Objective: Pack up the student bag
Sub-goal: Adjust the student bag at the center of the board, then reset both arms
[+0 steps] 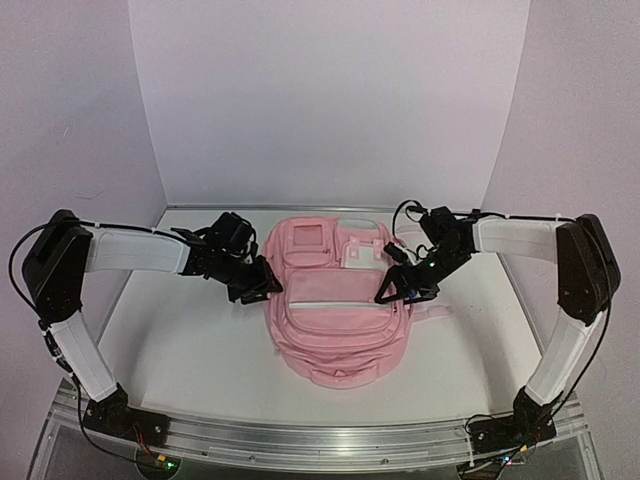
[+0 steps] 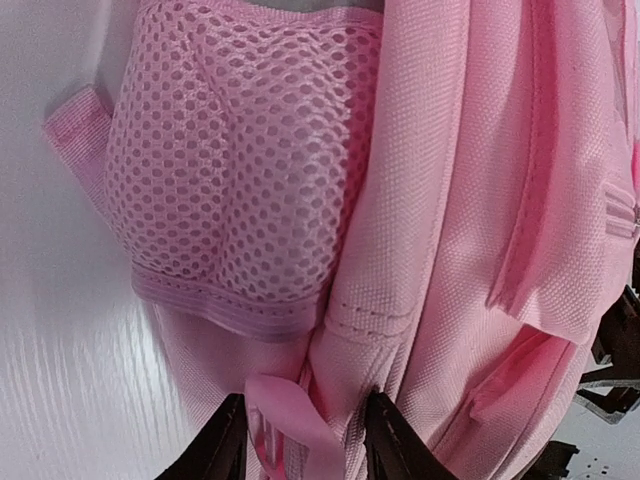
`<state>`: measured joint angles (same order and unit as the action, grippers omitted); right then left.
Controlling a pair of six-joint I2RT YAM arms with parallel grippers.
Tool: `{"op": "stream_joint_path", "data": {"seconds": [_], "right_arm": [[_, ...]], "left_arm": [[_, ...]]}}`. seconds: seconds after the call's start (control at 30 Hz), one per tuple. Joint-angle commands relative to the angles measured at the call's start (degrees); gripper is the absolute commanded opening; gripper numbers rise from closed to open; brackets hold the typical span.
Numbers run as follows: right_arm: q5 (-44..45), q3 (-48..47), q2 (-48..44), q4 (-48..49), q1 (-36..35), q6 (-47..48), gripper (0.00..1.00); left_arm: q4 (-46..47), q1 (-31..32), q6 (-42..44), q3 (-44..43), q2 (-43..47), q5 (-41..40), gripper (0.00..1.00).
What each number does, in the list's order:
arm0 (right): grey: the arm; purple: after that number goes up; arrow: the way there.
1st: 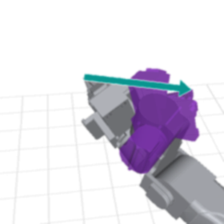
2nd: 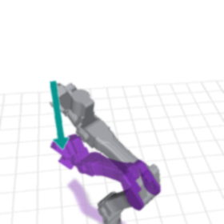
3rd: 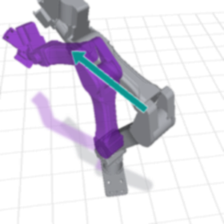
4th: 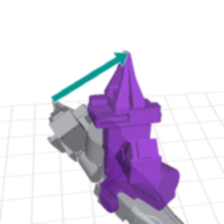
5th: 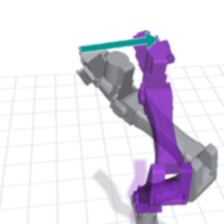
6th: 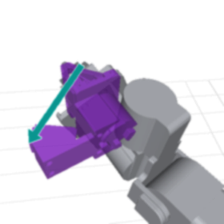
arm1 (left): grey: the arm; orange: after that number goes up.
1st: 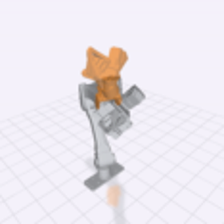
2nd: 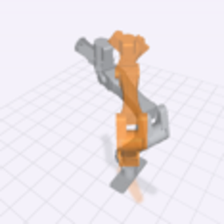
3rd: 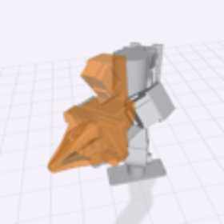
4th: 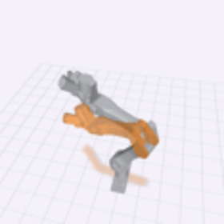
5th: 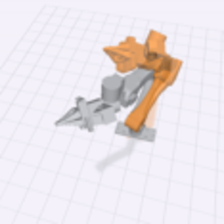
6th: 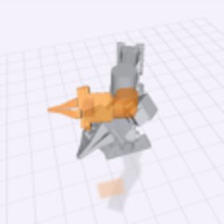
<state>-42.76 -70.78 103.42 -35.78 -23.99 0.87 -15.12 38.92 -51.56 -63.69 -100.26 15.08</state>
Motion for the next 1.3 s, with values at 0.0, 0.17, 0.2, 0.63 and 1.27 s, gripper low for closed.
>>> {"op": "stream_joint_path", "data": {"seconds": [0.0, 0.17, 0.2, 0.63, 1.27], "right_arm": [[-6.0, 0.9, -1.4, 0.8, -3.0, -2.5, 0.98], [-8.0, -0.1, -3.0, 0.8, -6.2, -3.4, 0.98], [-7.8, 0.0, -3.7, 0.8, -6.9, -3.4, 0.98], [3.2, -13.5, -13.7, -9.1, 1.5, 3.0, 0.98], [10.8, -5.2, -13.8, -13.4, 29.8, 11.3, 0.98]], "left_arm": [[-3.0, 3.2, -3.7, 4.1, 6.1, 3.0, 0.41], [-8.4, 0.6, -3.1, 3.5, 8.2, -1.5, 0.54], [-8.6, 0.0, -2.7, 3.0, 8.4, -1.7, 0.57], [-26.1, -9.2, 7.9, -15.2, 12.2, 0.7, 1.00], [-34.8, -27.6, 12.3, -3.7, 23.1, 1.6, 1.00]]}}
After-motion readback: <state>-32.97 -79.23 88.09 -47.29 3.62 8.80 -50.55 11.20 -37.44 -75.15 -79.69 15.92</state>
